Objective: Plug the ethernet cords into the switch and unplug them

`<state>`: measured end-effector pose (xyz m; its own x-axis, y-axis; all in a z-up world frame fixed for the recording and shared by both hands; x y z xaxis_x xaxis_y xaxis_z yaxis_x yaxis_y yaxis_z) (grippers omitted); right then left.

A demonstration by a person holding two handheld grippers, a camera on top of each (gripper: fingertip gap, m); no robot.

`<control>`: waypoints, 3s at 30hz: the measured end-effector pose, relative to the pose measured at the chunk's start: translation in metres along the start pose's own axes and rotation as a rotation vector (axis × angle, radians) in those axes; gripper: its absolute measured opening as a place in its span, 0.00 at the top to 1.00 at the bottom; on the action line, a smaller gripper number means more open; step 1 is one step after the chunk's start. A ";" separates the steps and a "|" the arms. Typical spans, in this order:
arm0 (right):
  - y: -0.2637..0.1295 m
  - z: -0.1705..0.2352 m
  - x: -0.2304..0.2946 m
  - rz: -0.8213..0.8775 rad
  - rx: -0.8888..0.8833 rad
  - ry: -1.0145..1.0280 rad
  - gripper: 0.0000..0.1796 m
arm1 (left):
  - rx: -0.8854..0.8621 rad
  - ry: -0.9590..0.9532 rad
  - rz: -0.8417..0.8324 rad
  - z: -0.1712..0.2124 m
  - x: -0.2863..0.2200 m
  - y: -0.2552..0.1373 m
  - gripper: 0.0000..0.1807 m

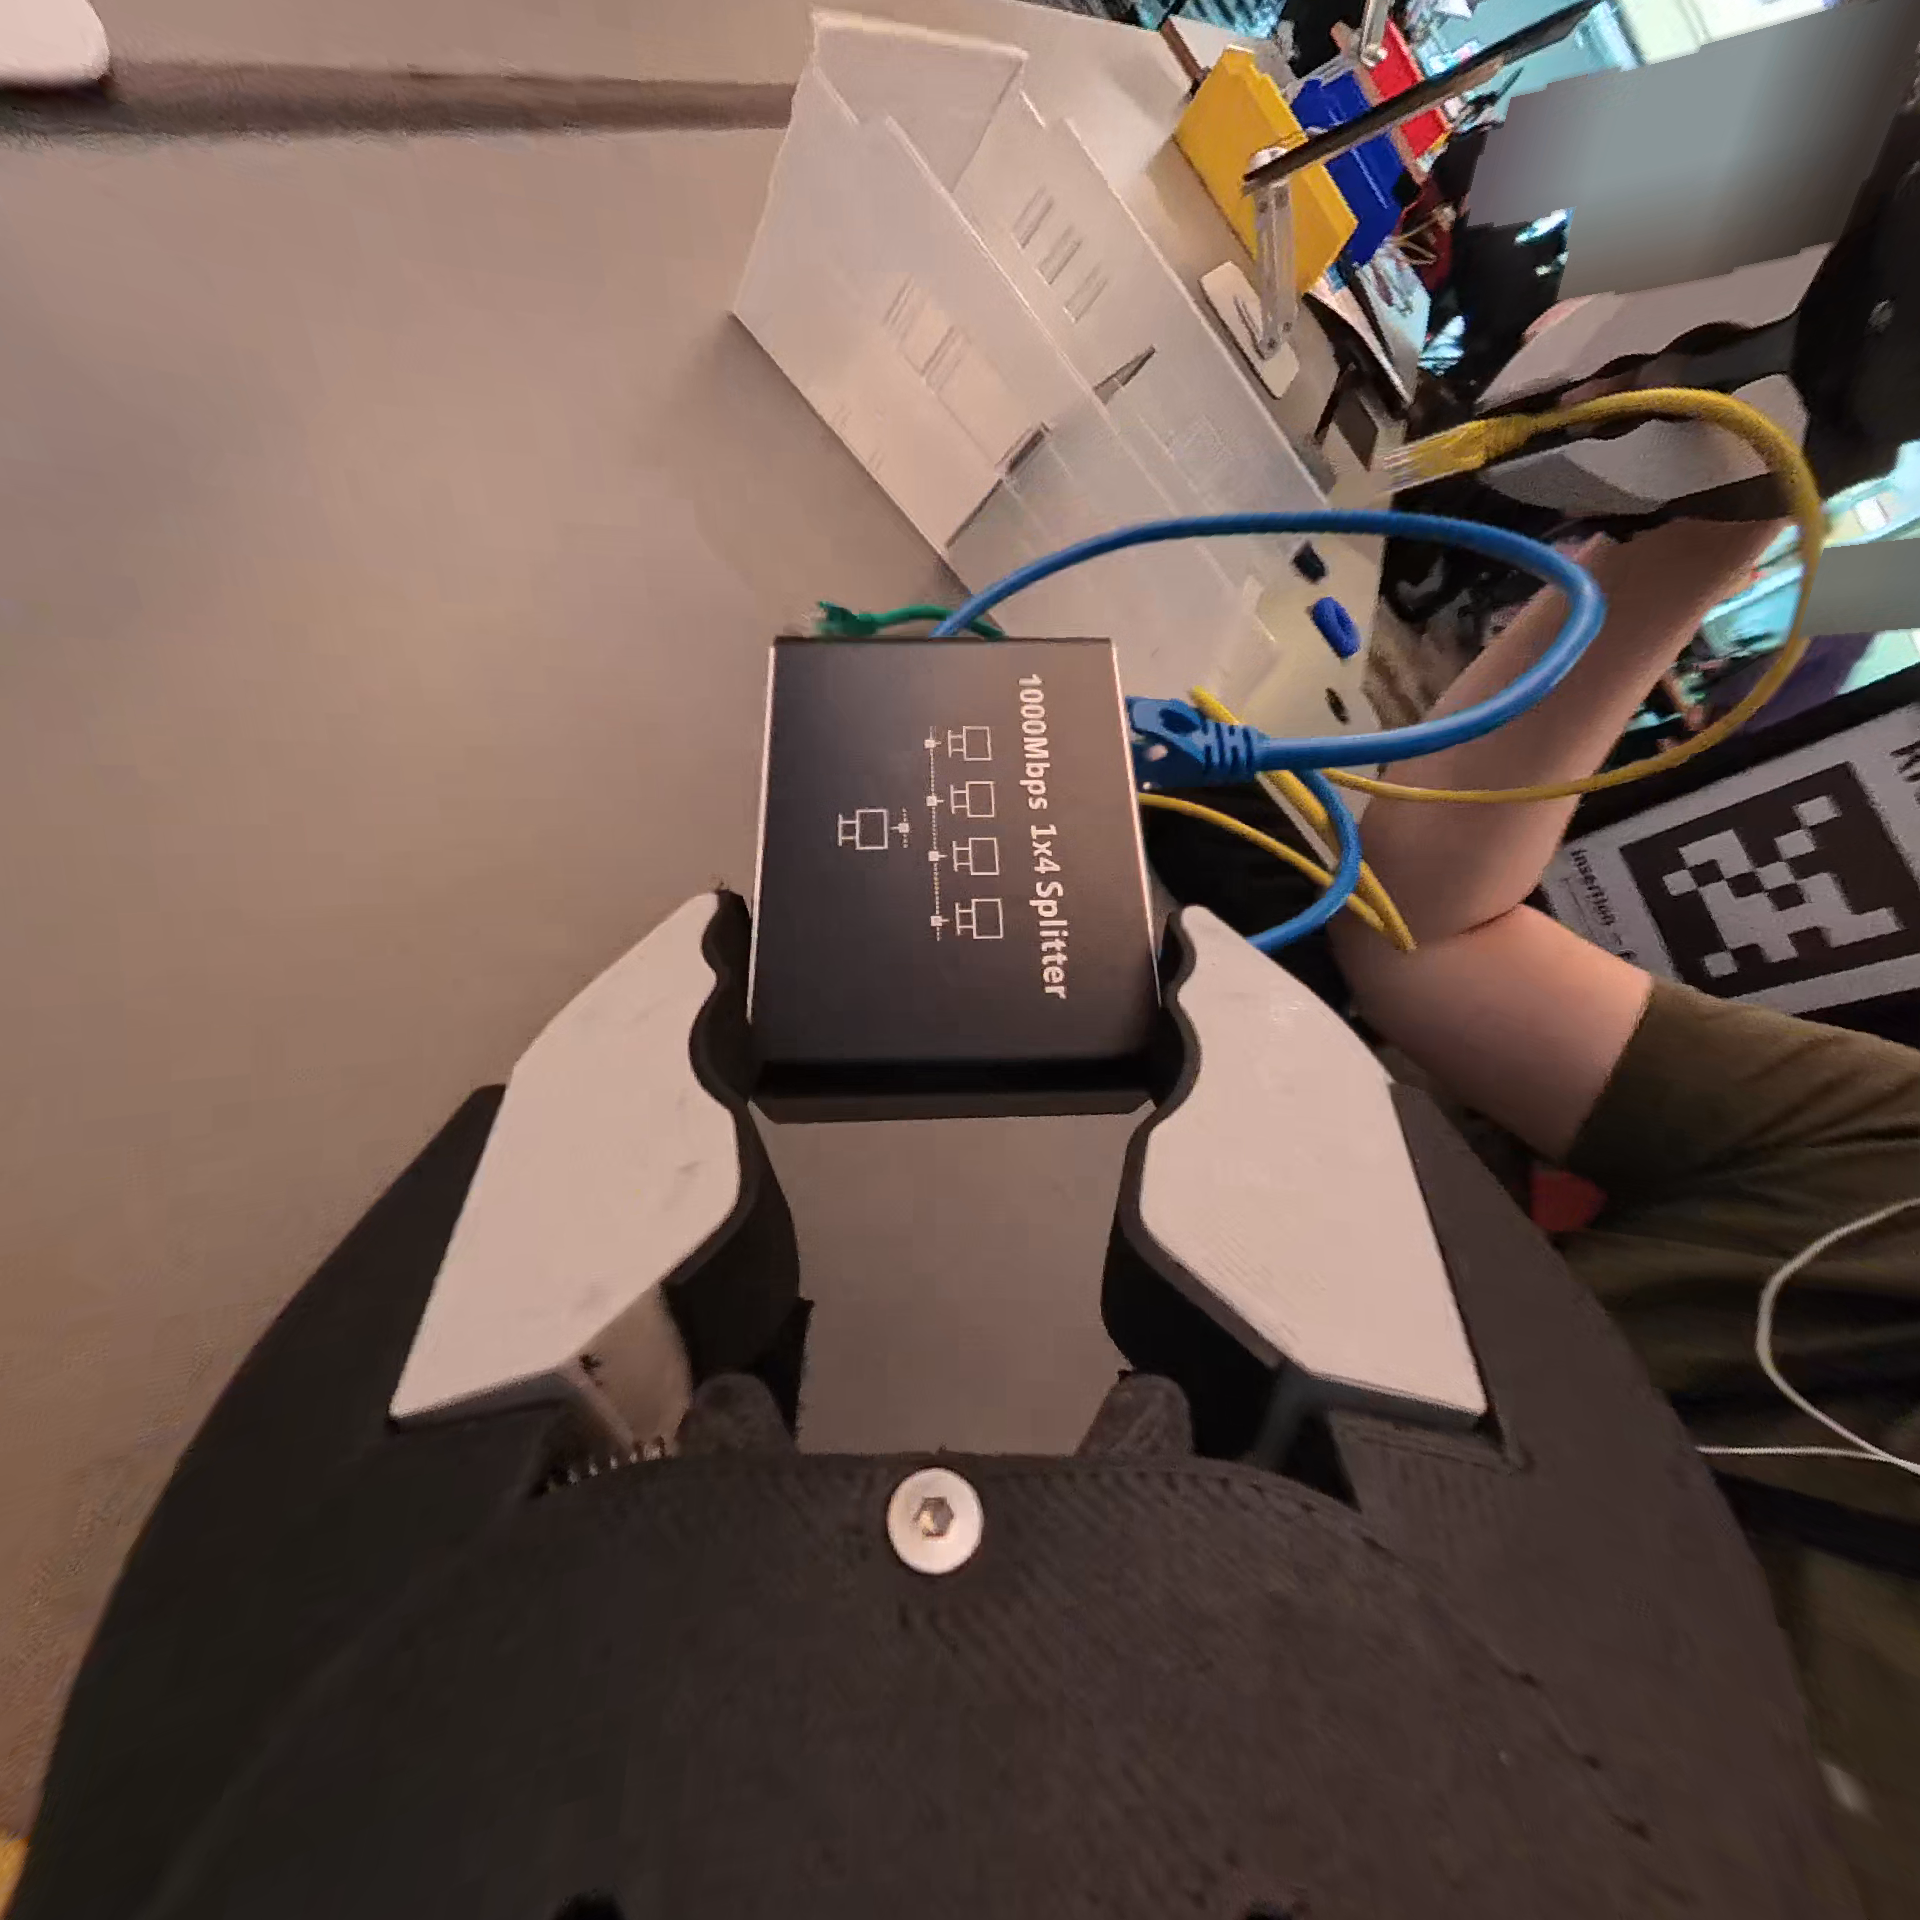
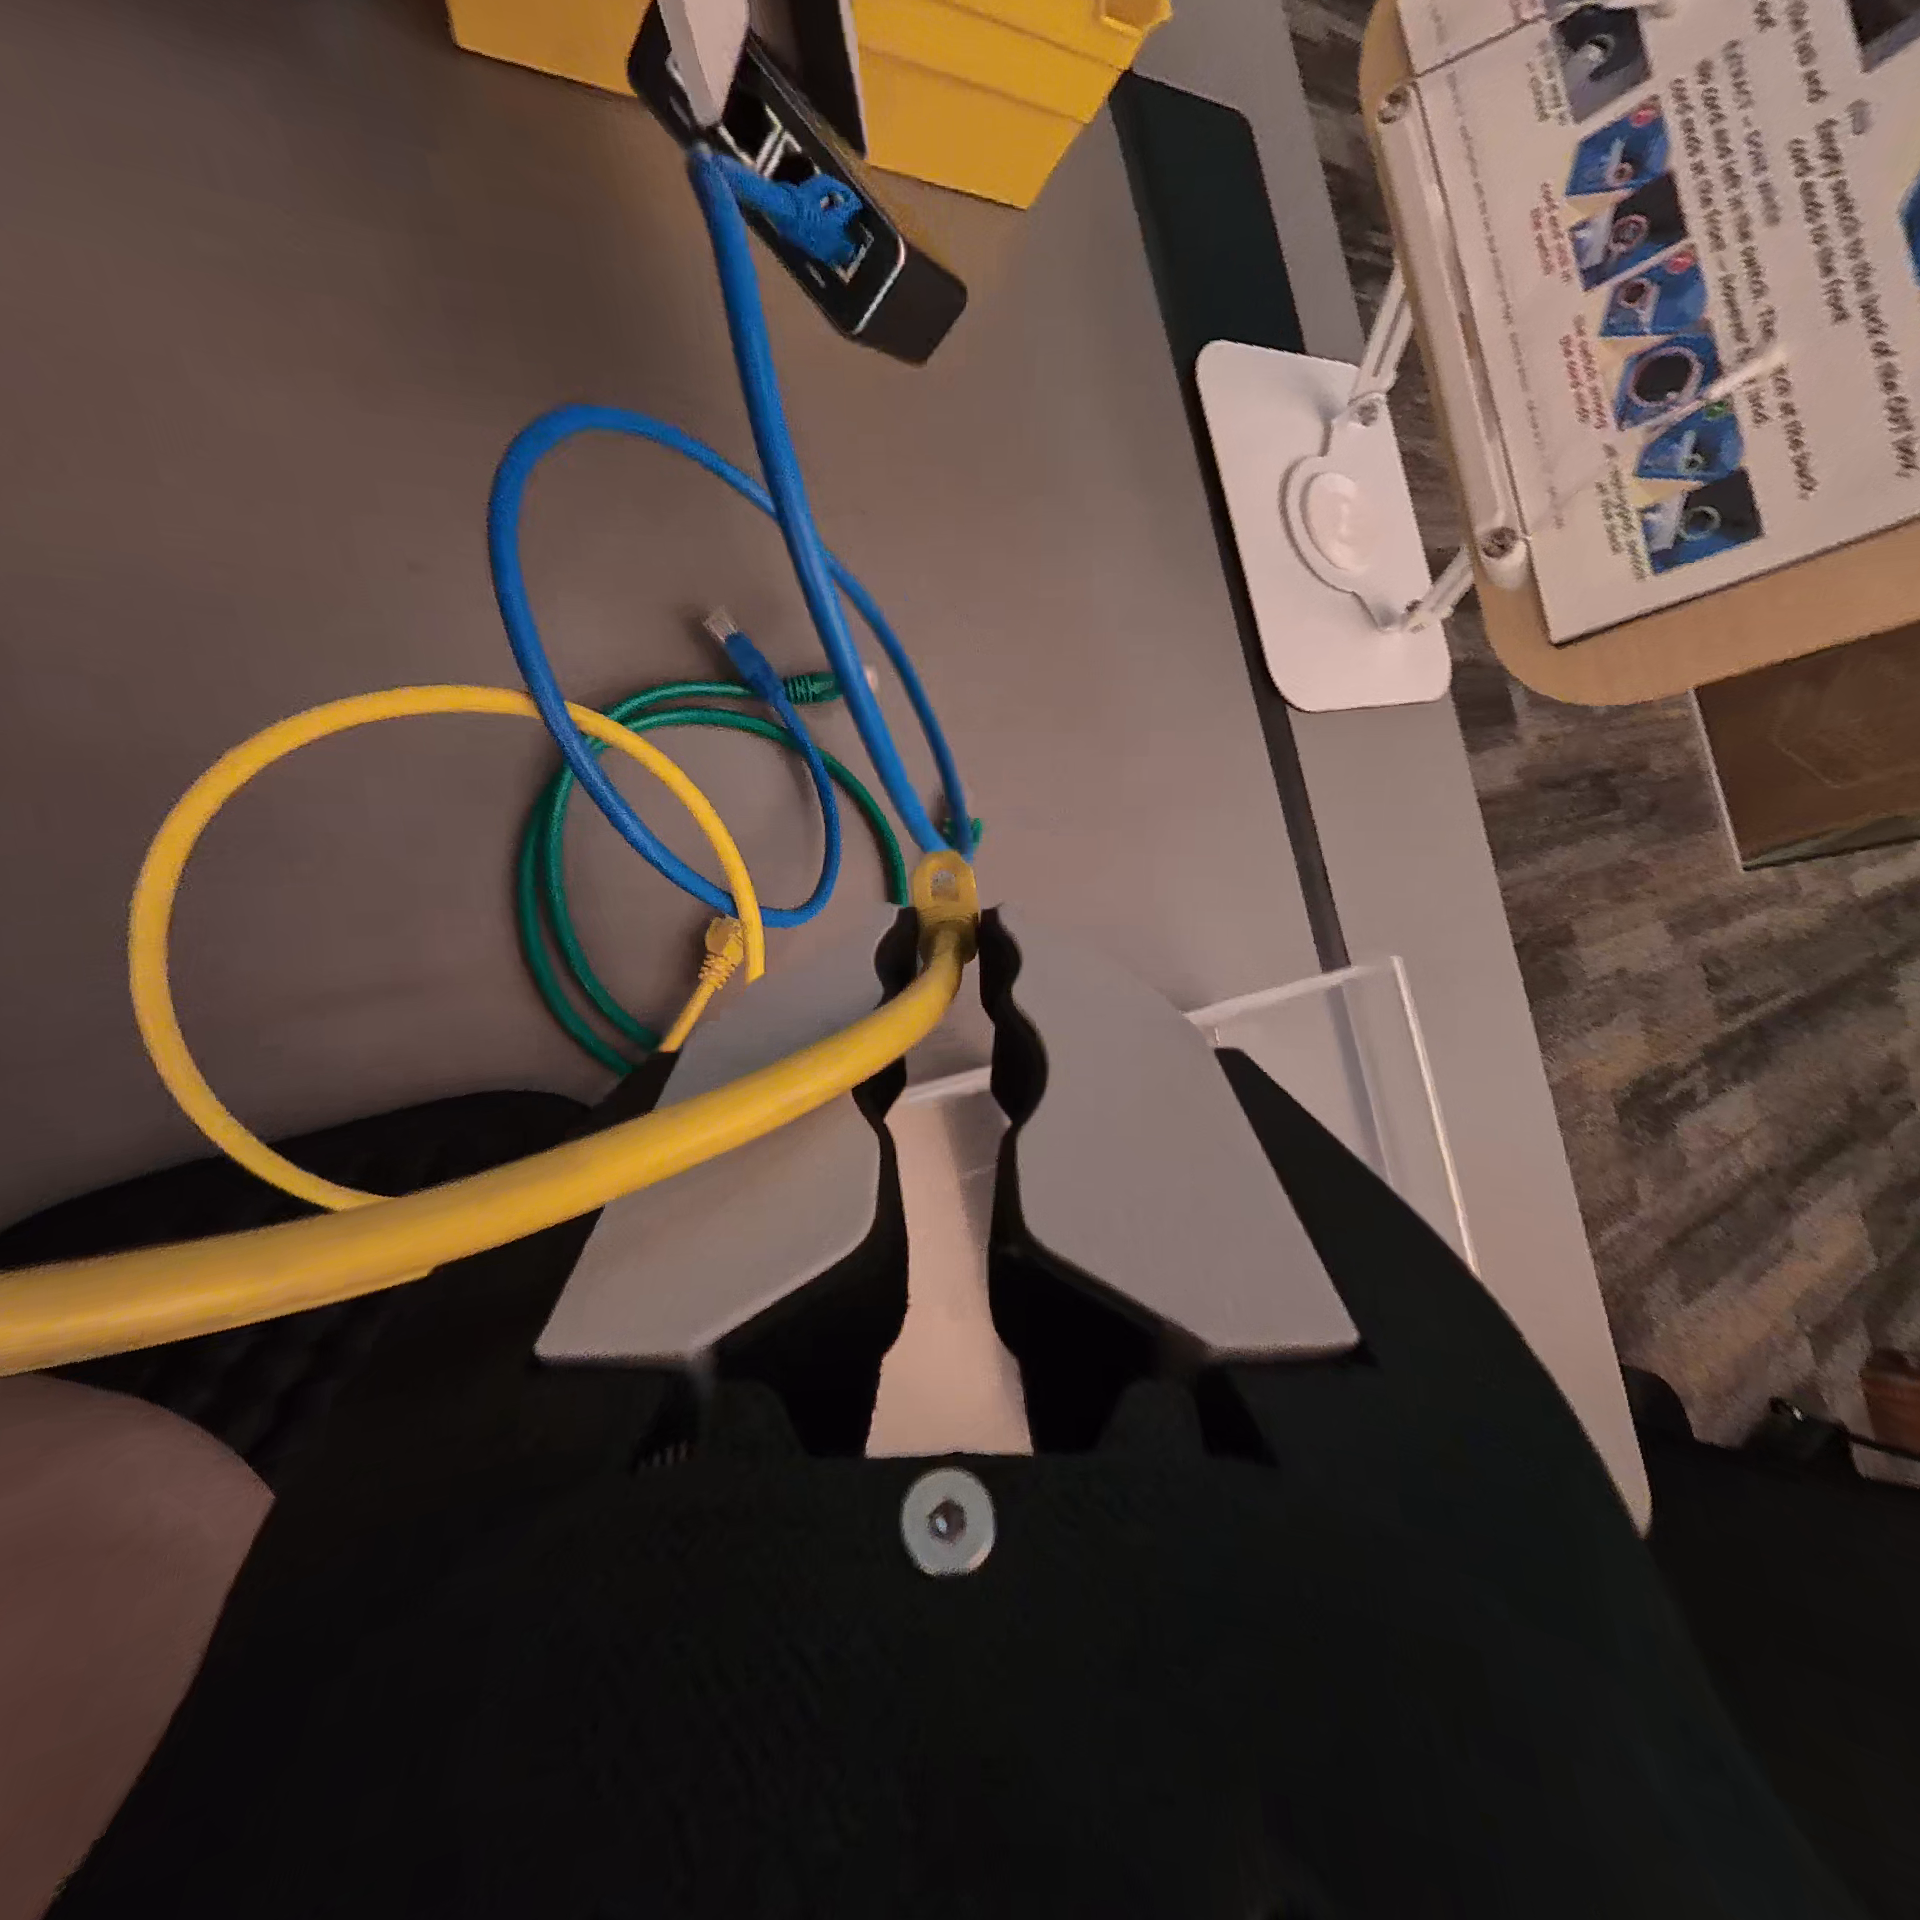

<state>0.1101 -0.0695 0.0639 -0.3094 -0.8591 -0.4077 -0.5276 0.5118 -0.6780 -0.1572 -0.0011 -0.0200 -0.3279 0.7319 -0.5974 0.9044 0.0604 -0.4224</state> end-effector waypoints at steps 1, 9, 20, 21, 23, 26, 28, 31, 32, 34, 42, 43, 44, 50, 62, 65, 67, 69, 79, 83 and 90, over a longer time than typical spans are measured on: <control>0.004 -0.001 0.001 -0.013 0.003 -0.005 0.93 | 0.000 -0.013 0.016 0.002 -0.001 0.002 0.59; 0.015 -0.002 0.002 -0.045 0.031 -0.007 0.93 | -0.063 0.033 -0.022 -0.014 -0.002 0.000 0.59; -0.053 -0.045 -0.005 0.144 -0.349 -0.001 0.94 | -0.366 -0.146 0.219 -0.053 -0.006 -0.012 0.59; -0.061 -0.049 0.002 0.130 -0.389 -0.019 0.94 | -0.398 -0.158 0.251 -0.055 -0.006 -0.013 0.59; -0.071 -0.054 0.015 0.109 -0.425 -0.060 0.94 | -0.448 -0.177 0.307 -0.061 -0.009 -0.015 0.59; -0.070 -0.064 0.020 0.116 -0.423 -0.085 0.94 | -0.507 -0.153 0.339 -0.071 -0.016 -0.015 0.59; -0.063 -0.079 0.023 0.086 -0.457 -0.092 0.94 | -0.531 -0.099 0.304 -0.078 -0.024 -0.012 0.59; -0.047 -0.102 0.018 0.120 -0.499 -0.090 0.94 | -0.568 -0.033 0.265 -0.088 -0.037 -0.005 0.59; -0.041 -0.109 0.016 0.147 -0.510 -0.089 0.94 | -0.583 -0.025 0.273 -0.092 -0.042 -0.003 0.59; -0.031 -0.122 0.010 0.213 -0.539 -0.075 0.94 | -0.616 -0.022 0.310 -0.099 -0.050 0.000 0.59; 0.004 -0.145 -0.003 0.427 -0.576 -0.088 0.94 | -0.725 0.102 0.226 -0.112 -0.070 0.004 0.59; 0.006 -0.145 -0.005 0.459 -0.575 -0.093 0.94 | -0.733 0.113 0.229 -0.113 -0.073 0.003 0.59; 0.007 -0.146 -0.007 0.482 -0.591 -0.093 0.94 | -0.745 0.121 0.229 -0.114 -0.076 0.002 0.59; 0.012 -0.148 -0.011 0.592 -0.616 -0.128 0.94 | -0.774 0.244 0.150 -0.116 -0.095 0.001 0.59; -0.001 -0.155 -0.005 0.667 -0.730 -0.165 0.94 | -0.853 0.525 -0.036 -0.116 -0.128 -0.014 0.59; -0.006 -0.158 0.001 0.704 -0.769 -0.221 0.95 | -0.875 0.640 -0.111 -0.114 -0.141 -0.022 0.59; -0.011 -0.161 0.007 0.726 -0.814 -0.254 0.95 | -0.879 0.709 -0.146 -0.112 -0.150 -0.026 0.59; -0.018 -0.164 0.015 0.766 -0.848 -0.325 0.94 | -0.893 0.788 -0.162 -0.109 -0.161 -0.030 0.59; -0.013 -0.170 0.036 0.879 -0.745 -0.616 0.94 | -0.746 0.837 -0.223 -0.103 -0.154 -0.001 0.53; -0.009 -0.168 0.032 0.836 -0.715 -0.584 0.94 | -0.801 0.846 -0.192 -0.105 -0.149 -0.004 0.54; -0.010 -0.173 0.026 0.721 -0.854 -0.336 0.94 | -0.992 0.995 -0.450 -0.105 -0.165 -0.034 0.54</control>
<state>-0.0298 -0.0980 0.1655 -0.5969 -0.2610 -0.7587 -0.7158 0.6004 0.3566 -0.1049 -0.0523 0.1645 -0.6781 0.6560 0.3314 0.7271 0.5330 0.4327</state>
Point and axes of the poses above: each gripper's, where its closed fingertips meet, y out along the fingers, z out of its underside, x = y × z across the jaws, the point moved 4 cm from there along -y, back along the fingers, and after that the axes turned 1 degree about y, right-handed, at the moved point
